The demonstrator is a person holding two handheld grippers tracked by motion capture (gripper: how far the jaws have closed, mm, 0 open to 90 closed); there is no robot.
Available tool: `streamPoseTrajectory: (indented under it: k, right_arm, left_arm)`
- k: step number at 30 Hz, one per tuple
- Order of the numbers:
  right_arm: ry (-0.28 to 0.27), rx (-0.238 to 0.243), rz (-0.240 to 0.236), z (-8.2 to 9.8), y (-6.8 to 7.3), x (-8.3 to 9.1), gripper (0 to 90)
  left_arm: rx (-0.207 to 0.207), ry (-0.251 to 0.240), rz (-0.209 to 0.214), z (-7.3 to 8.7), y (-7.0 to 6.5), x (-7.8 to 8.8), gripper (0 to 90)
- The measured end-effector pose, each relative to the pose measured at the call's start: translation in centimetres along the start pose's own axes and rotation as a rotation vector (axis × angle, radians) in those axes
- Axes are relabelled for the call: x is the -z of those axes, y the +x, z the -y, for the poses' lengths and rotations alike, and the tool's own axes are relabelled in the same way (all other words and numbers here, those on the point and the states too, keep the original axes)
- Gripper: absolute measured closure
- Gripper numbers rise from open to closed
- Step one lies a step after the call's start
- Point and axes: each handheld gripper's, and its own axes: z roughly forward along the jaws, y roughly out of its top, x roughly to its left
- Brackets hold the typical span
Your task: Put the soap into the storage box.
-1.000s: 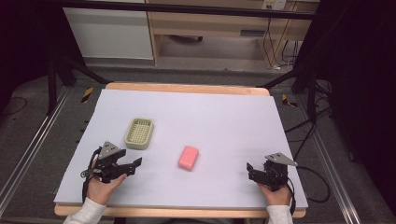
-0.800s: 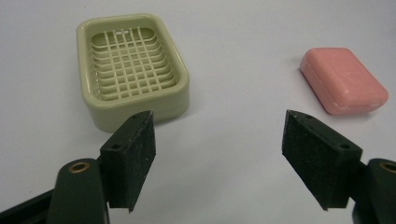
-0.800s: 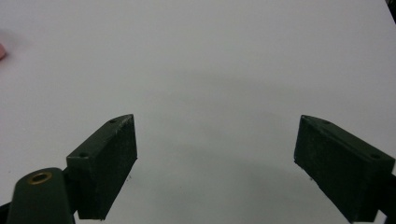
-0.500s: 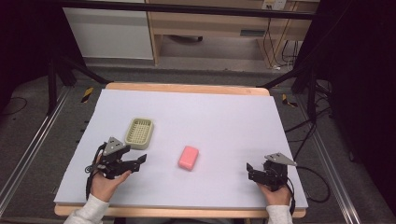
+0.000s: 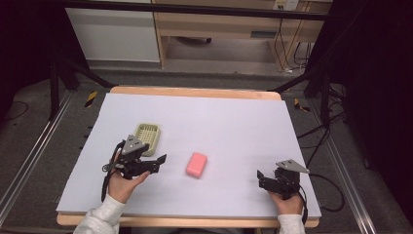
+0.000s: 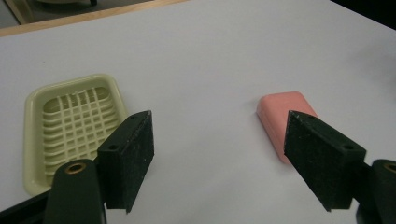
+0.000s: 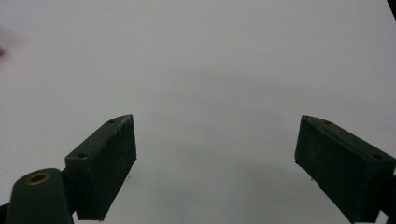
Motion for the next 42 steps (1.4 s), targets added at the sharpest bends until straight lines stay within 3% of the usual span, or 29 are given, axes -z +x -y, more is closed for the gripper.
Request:
streamPoseTrajectory:
  k: [17,42]
  right_arm:
    - [0.002,0.005,0.000,0.0,0.0,-0.1,12.8]
    - [0.003,0.004,-0.004,0.0,0.0,-0.1,12.8]
  left_arm:
    - [-0.012,0.020,0.036,-1.4,-1.9,-1.9,23.3]
    - [-0.036,0.075,0.069,-1.9,-4.5,-5.4,22.3]
